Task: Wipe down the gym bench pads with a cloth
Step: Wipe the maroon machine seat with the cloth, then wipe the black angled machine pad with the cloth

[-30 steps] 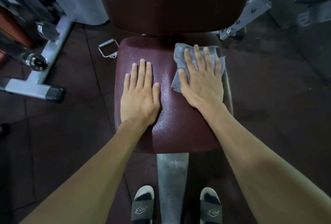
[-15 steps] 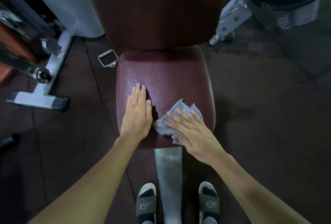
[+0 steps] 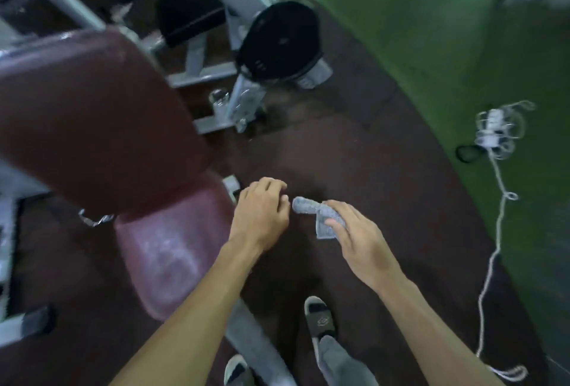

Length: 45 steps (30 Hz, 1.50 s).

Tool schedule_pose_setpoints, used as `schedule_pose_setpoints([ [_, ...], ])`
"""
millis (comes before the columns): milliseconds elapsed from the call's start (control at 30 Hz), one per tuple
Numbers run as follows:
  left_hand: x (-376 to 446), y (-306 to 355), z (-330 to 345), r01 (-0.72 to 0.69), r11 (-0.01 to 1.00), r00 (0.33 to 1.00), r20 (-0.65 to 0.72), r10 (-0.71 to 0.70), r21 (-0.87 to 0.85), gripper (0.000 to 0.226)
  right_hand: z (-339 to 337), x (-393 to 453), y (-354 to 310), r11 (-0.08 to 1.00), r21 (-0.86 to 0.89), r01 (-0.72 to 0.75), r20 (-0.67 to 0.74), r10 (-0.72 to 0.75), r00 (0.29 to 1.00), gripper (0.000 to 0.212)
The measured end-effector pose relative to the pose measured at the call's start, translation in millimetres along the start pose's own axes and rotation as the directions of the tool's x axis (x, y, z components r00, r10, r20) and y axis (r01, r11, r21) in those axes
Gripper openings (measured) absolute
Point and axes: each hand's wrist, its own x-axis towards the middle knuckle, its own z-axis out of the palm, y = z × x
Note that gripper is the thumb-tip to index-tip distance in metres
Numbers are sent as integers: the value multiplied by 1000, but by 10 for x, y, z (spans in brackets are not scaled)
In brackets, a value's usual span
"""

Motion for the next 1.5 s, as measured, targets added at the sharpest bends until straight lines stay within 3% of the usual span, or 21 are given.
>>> schedule_pose_setpoints([
  [133,648,1121,-97,-179,982,984,33,178,54,25,-1064,153,205,981,-162,-106,-119,87,989,29],
  [200,970,1607,-85,-224,973,974,34,222,56,25,-1504,333,394,947,-302,-111,-131,74,989,37],
  [267,1286,2024,-60,-257,964,966,42,255,63,26,-1889,552,602,904,-415,-102,-148,43,988,32],
  [333,1597,2356,-45,-271,960,962,53,268,70,26,-2246,760,743,886,-446,-129,-201,41,979,26],
  [533,2588,3042,-65,-320,940,947,59,315,118,26,-2991,1531,1121,790,-601,-118,-235,-34,971,47],
  [800,4350,3295,18,-305,932,952,93,292,195,26,-3366,3300,1894,779,-624,-62,-237,-113,965,34],
  [1033,6282,3312,0,-292,916,949,200,243,275,33,-3754,5277,2441,811,-574,-113,-284,-68,956,47],
  [1167,7370,3333,-34,-261,915,954,228,196,306,32,-4088,6370,2704,819,-561,-120,-288,-57,956,44],
  [1333,8814,3293,12,-170,934,977,178,118,315,30,-4418,7818,3234,843,-538,-13,-216,-123,969,42],
  [1500,10279,3231,-2,36,967,998,40,-48,252,30,-4728,9532,3687,825,-537,174,-126,-283,951,36],
])
